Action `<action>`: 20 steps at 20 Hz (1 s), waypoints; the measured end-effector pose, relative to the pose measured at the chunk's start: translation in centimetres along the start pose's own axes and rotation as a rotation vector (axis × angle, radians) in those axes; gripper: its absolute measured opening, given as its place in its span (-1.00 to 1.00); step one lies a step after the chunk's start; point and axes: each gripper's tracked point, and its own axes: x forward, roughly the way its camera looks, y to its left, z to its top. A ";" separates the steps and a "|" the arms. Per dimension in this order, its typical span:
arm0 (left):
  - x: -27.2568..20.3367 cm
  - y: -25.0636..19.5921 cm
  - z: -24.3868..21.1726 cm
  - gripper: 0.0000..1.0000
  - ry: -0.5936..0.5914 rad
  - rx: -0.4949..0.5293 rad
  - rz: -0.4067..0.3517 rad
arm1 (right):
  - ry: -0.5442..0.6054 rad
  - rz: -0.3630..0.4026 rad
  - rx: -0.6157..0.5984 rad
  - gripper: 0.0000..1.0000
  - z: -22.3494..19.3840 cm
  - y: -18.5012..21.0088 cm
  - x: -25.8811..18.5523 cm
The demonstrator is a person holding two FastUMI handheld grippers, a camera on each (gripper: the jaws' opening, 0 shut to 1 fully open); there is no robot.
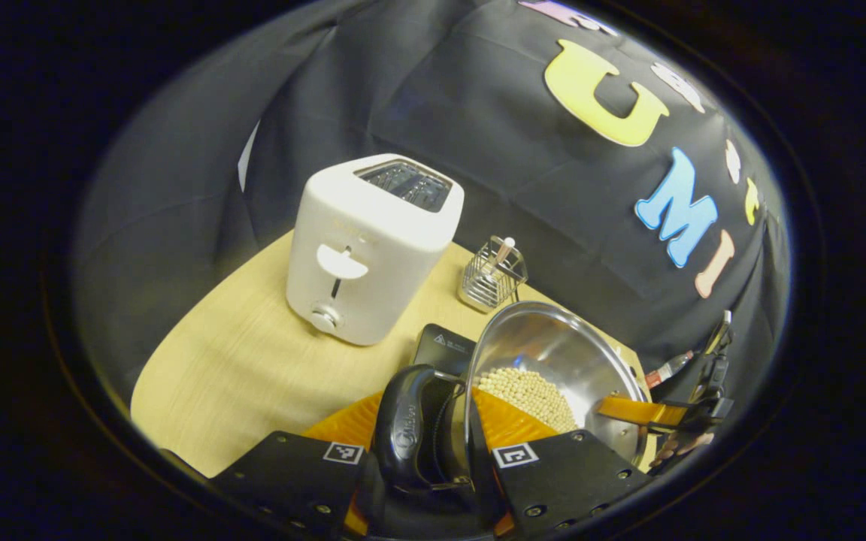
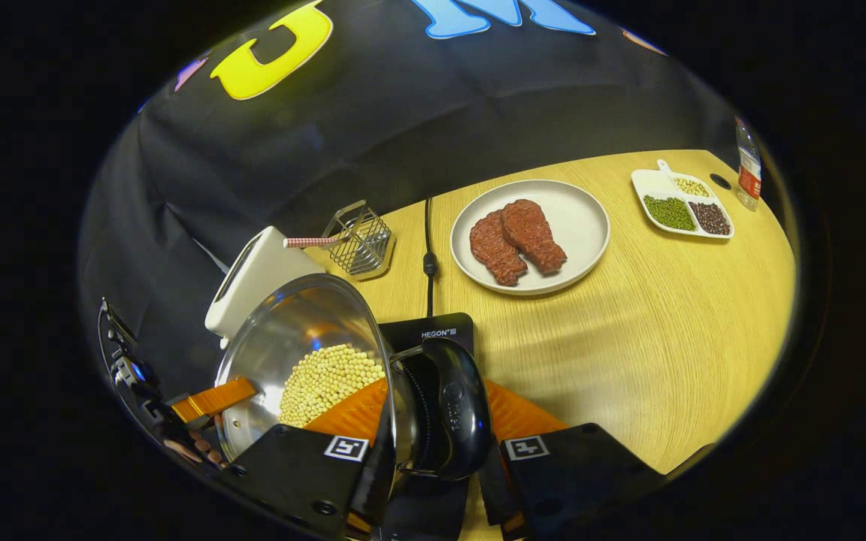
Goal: First push the handle of the pot to place it horizontally, then grasp the pot with both hands and set it on the induction cooktop.
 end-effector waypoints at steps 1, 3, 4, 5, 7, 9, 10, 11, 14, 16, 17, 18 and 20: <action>0.0 0.1 0.0 0.02 -0.008 0.018 0.002 | -0.001 -0.001 -0.004 0.05 -0.2 -0.1 0.1; 0.1 0.4 -0.3 0.04 -0.002 0.029 0.006 | 0.029 -0.017 -0.010 -0.02 -1.3 -0.5 1.0; 0.0 0.4 -0.6 -0.13 0.010 0.018 0.005 | 0.022 -0.011 -0.017 0.06 -1.3 -0.5 1.0; 0.3 0.3 -0.9 -0.13 0.011 0.002 0.000 | 0.001 -0.023 -0.034 0.05 -0.8 -0.5 1.5; 0.5 0.5 -0.9 -0.04 0.007 -0.017 -0.011 | 0.005 -0.023 -0.040 0.08 -1.1 -0.6 1.4; 0.3 0.8 -1.1 -0.09 0.007 -0.020 -0.012 | 0.020 -0.020 -0.033 0.11 -1.4 -0.5 1.4; 0.4 0.7 -1.2 -0.13 0.008 -0.034 -0.015 | 0.029 -0.025 -0.026 0.12 -1.5 -0.6 1.3; 0.3 0.6 -1.3 -0.05 0.008 -0.040 -0.014 | 0.036 -0.023 -0.019 0.18 -1.6 -0.4 1.3; 0.2 0.8 -1.6 -0.02 0.019 -0.047 0.004 | 0.039 -0.032 -0.032 0.18 -2.0 -0.3 0.8; -0.1 0.8 -1.7 0.08 0.032 -0.063 0.022 | 0.046 -0.034 -0.053 0.21 -2.2 -0.4 0.3; -0.4 0.9 -1.8 0.00 0.039 -0.069 0.031 | 0.039 -0.045 -0.070 0.60 -2.2 -0.7 0.1; -0.6 0.9 -1.8 0.02 0.041 -0.069 0.041 | 0.029 -0.052 -0.083 1.00 -1.8 -1.0 -0.6; -1.3 1.0 -1.2 0.29 0.021 -0.058 0.068 | 0.013 -0.053 -0.089 0.96 -1.2 -1.3 -1.7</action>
